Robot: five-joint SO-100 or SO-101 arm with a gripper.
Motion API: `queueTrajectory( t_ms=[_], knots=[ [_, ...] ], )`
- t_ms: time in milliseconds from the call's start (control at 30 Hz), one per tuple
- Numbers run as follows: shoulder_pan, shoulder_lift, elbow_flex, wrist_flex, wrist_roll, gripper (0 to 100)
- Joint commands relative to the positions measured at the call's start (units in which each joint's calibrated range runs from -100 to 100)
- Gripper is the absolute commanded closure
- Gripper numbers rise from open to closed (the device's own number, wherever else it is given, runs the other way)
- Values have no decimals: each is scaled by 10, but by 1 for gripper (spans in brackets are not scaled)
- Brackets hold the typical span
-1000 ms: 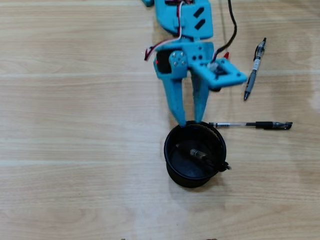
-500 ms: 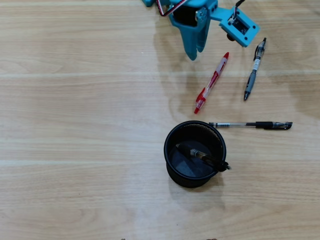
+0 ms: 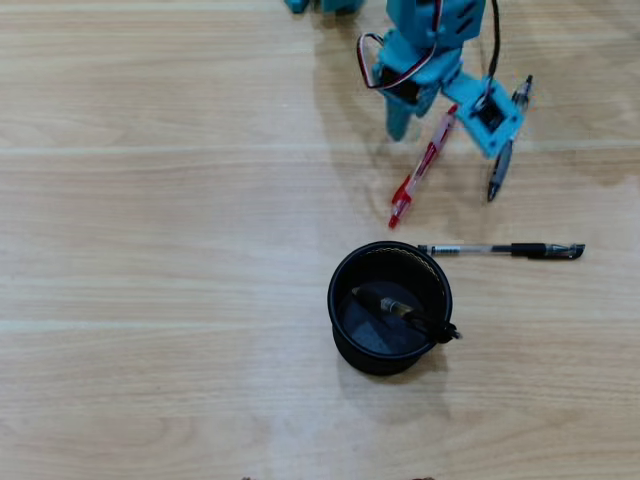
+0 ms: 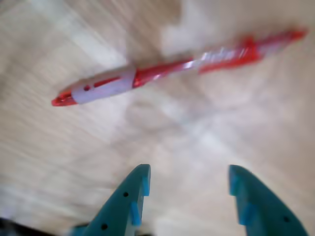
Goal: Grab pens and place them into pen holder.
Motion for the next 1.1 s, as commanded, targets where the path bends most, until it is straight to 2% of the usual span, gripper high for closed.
queueTrajectory(
  t_ms=[0,67,367,700,767,900,967,1067],
  knots=[
    [-41,6,-14,31,-228,63],
    [-42,14,-19,9,-237,60],
    [-44,124,-76,-130,-241,67],
    [-5,255,-129,-160,-239,68],
    [5,264,-130,-164,-242,74],
    [34,264,-132,-159,-240,100],
    [46,262,-133,-155,-240,95],
    [51,233,-126,-132,-240,98]
  ],
)
